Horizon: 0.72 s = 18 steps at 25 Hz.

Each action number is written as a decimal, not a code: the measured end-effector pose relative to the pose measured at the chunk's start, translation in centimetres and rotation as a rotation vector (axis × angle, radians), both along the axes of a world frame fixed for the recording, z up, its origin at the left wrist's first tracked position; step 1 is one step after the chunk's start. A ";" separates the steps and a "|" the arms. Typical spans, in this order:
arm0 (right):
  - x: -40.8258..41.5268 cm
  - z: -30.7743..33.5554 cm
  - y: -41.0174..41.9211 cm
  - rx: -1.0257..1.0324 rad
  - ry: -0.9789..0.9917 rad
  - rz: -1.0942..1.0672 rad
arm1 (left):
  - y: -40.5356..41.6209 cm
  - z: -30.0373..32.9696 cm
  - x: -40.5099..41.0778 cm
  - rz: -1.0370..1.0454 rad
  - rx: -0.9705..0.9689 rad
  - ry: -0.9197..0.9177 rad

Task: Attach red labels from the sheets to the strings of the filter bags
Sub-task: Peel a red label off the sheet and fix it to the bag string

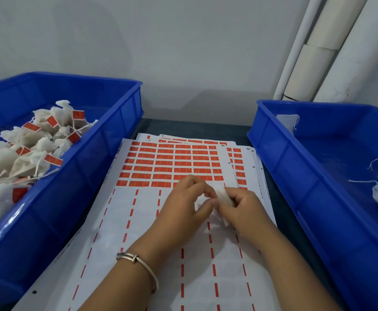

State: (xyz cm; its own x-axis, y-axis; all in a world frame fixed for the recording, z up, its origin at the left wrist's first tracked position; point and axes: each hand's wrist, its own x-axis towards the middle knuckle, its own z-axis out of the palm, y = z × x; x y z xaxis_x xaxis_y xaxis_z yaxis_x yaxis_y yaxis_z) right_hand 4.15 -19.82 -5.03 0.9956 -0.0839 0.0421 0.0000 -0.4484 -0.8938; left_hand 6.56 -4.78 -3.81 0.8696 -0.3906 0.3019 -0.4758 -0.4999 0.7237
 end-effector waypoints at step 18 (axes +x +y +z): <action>-0.8 0.1 1.9 0.030 -0.114 0.141 | 0.0 -0.2 0.4 0.042 -0.271 0.368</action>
